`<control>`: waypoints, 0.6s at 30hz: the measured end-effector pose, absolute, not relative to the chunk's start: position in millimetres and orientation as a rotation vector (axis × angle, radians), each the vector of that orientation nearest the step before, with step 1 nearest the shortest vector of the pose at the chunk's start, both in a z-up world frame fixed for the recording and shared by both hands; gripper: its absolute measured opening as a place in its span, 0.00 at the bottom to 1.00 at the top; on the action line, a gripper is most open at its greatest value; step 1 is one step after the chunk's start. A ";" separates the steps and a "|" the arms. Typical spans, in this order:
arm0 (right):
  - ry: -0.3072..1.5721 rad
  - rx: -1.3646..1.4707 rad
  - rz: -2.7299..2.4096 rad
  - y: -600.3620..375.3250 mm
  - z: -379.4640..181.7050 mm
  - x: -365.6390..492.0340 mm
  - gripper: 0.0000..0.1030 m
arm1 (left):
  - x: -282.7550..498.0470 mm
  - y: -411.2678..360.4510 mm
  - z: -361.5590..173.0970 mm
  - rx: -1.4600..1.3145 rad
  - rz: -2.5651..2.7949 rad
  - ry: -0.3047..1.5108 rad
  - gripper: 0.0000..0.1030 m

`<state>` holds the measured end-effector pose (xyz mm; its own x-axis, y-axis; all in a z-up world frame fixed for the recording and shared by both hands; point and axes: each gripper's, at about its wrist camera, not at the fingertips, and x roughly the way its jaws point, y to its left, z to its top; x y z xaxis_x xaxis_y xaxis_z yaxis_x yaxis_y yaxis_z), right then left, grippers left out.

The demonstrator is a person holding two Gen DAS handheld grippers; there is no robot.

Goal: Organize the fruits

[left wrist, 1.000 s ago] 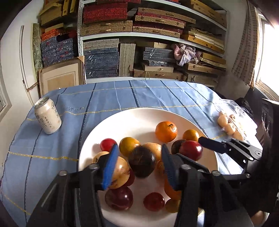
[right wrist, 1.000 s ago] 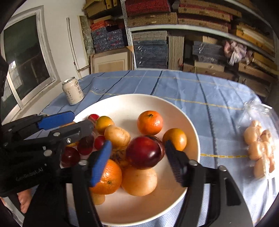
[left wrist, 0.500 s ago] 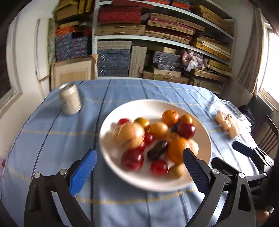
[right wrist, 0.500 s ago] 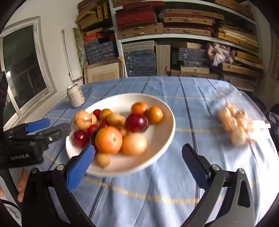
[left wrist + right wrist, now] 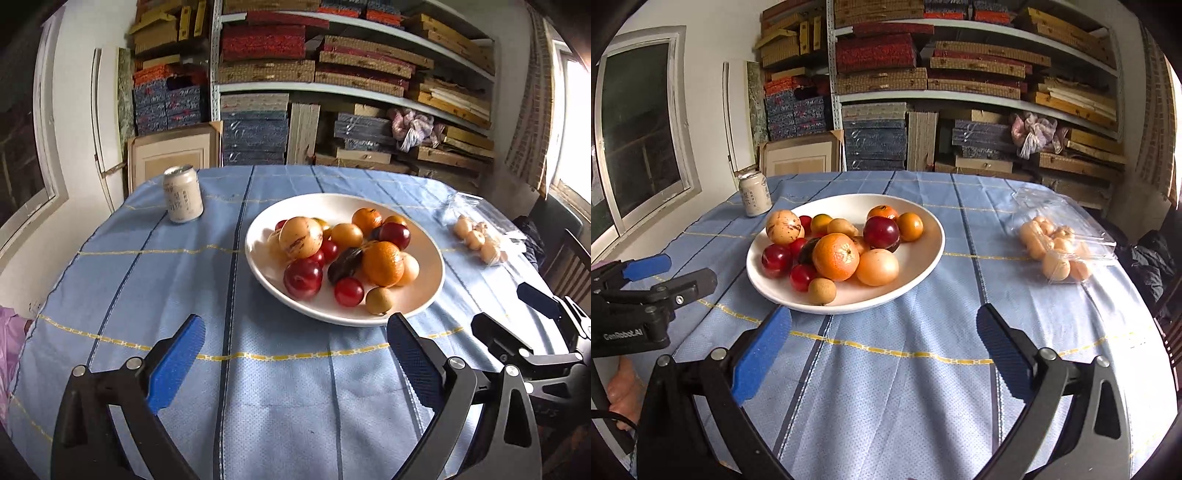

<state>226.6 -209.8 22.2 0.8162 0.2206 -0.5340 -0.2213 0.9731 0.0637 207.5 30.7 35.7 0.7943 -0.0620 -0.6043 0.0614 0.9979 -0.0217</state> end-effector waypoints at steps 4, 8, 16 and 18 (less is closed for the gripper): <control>0.564 0.005 0.228 -211.7 22.9 227.4 0.96 | 207.7 27.9 36.7 -0.007 -0.080 0.665 0.96; 0.558 -0.008 0.219 -211.0 22.2 226.2 0.96 | 210.4 25.8 34.5 0.017 -0.072 0.679 0.96; 0.555 -0.016 0.225 -208.3 22.7 226.3 0.96 | 210.1 23.1 33.6 0.032 -0.074 0.689 0.96; 0.553 -0.018 0.228 -207.5 23.5 225.6 0.96 | 210.4 24.1 33.3 0.025 -0.078 0.693 0.97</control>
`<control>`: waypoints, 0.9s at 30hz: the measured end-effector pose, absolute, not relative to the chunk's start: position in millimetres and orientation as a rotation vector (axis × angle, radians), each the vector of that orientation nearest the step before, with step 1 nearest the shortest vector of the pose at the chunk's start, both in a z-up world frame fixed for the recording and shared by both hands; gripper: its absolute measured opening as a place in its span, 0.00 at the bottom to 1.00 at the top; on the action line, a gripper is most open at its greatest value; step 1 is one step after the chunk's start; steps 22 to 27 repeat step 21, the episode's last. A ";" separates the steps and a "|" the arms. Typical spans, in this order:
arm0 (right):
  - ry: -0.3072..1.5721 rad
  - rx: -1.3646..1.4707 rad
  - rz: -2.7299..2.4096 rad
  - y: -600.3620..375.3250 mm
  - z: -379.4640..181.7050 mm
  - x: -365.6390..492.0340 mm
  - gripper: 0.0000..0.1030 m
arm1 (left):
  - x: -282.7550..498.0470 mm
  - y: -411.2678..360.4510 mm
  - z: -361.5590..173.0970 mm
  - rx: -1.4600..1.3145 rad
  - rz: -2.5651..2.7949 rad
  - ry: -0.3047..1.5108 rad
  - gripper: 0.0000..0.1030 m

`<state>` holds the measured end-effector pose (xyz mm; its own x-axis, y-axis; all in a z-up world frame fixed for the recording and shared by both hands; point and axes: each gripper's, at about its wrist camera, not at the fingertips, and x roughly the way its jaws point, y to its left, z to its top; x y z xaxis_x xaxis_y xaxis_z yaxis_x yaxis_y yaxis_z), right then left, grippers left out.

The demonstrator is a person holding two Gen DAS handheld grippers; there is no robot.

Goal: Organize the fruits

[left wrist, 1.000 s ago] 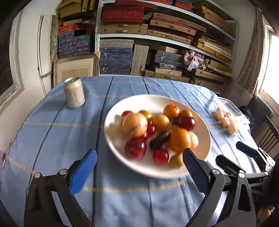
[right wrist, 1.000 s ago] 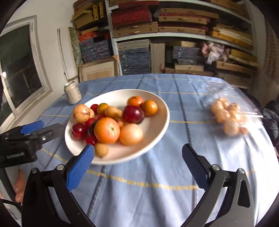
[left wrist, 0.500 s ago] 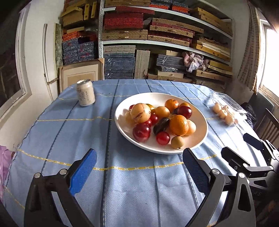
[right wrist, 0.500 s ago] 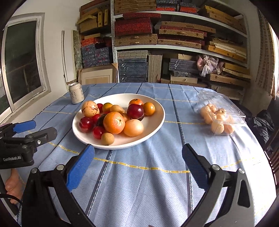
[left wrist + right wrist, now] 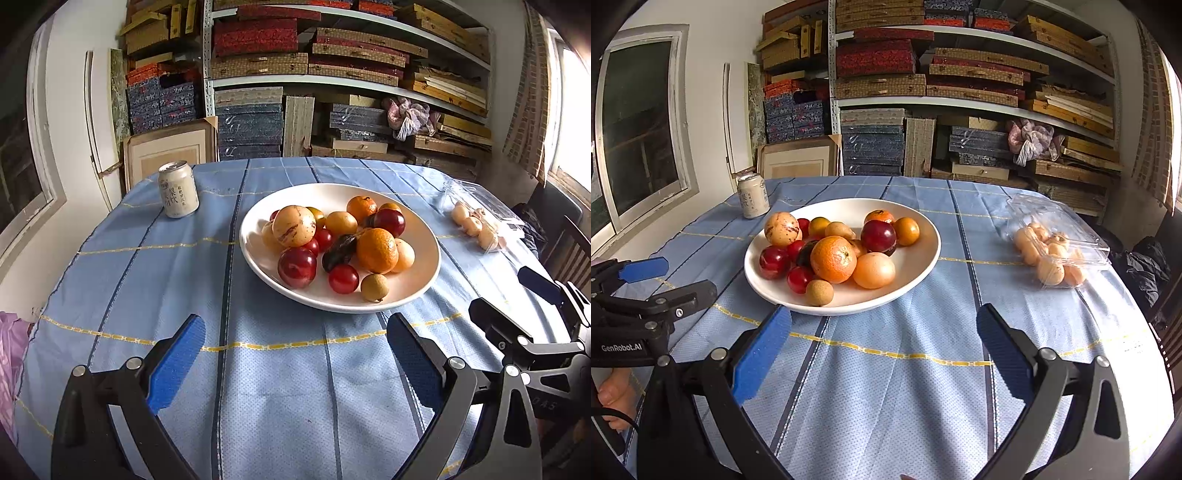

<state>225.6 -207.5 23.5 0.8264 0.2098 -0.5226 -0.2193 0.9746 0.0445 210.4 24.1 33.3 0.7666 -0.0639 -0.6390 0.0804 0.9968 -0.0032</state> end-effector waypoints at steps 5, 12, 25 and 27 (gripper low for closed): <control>0.555 -0.016 0.235 -205.3 23.2 224.5 0.96 | 210.6 27.2 33.9 0.009 -0.066 0.686 0.97; 0.549 -0.013 0.234 -204.8 24.3 223.8 0.96 | 207.2 24.5 33.1 0.034 -0.029 0.664 0.96; 0.550 -0.013 0.234 -206.3 25.0 223.8 0.96 | 207.3 19.8 31.5 0.040 -0.060 0.673 0.96; 0.550 -0.013 0.234 -206.3 25.0 223.8 0.96 | 207.3 19.8 31.5 0.040 -0.060 0.673 0.96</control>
